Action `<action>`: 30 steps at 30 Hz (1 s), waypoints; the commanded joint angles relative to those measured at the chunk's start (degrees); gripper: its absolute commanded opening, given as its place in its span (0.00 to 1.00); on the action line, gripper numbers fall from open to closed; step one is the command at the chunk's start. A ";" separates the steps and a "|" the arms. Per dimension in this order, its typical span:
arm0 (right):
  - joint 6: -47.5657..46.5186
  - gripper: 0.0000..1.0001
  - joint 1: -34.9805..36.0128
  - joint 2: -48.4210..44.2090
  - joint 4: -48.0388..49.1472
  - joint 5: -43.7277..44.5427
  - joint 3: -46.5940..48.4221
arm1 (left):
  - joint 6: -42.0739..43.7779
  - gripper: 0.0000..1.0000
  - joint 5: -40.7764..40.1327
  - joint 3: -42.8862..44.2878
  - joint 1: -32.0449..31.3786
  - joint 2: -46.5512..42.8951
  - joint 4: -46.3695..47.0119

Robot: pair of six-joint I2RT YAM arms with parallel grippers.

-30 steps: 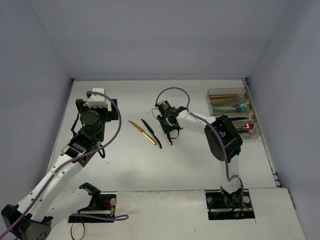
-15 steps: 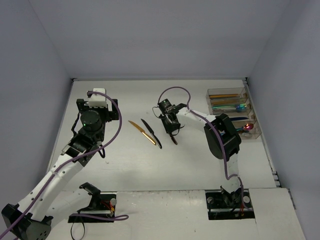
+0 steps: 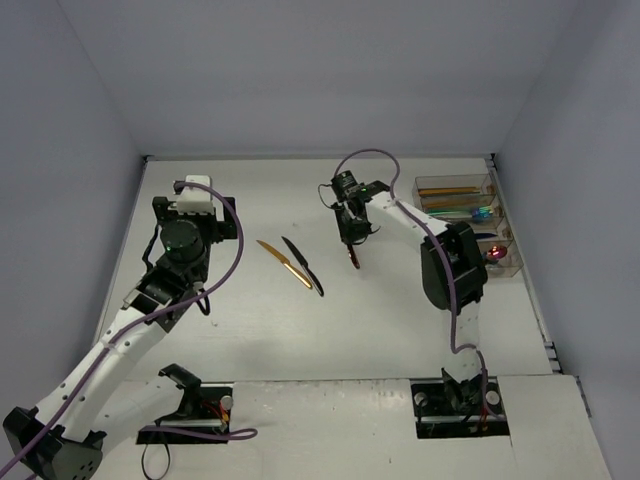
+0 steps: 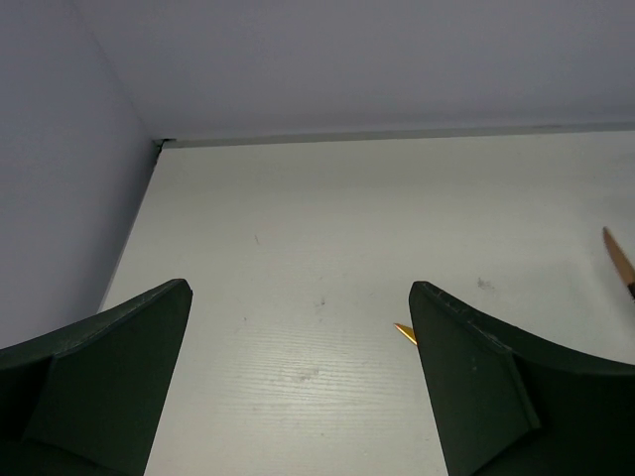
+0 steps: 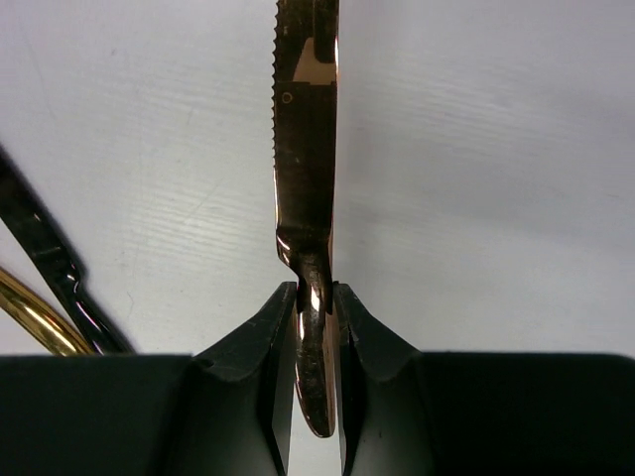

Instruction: Sort the eating utensils into containers

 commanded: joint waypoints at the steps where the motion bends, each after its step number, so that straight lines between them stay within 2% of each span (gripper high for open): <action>1: 4.27 0.00 -5.49 -11.83 -0.90 3.96 3.15 | 0.15 0.90 -0.58 2.50 0.45 -1.29 3.08; 4: 8.16 0.00 -9.17 -16.71 0.30 4.97 1.43 | 0.06 0.90 -0.46 2.50 0.45 -1.50 3.08; 8: 15.98 0.00 -19.81 -23.87 3.94 6.14 -6.21 | -0.02 0.90 -0.49 2.44 0.45 -1.84 3.11; 14: 31.61 0.00 -29.63 -30.37 9.33 11.92 -17.19 | -0.39 0.90 -0.22 2.34 0.45 -1.93 3.19; 20: 41.31 0.00 -33.81 -29.69 11.28 16.92 -20.17 | -0.37 0.90 -0.29 2.41 0.45 -1.93 3.17; 30: 48.83 0.00 -35.97 -23.29 13.33 18.94 -20.19 | -0.17 0.90 -0.73 2.47 0.45 -1.93 3.11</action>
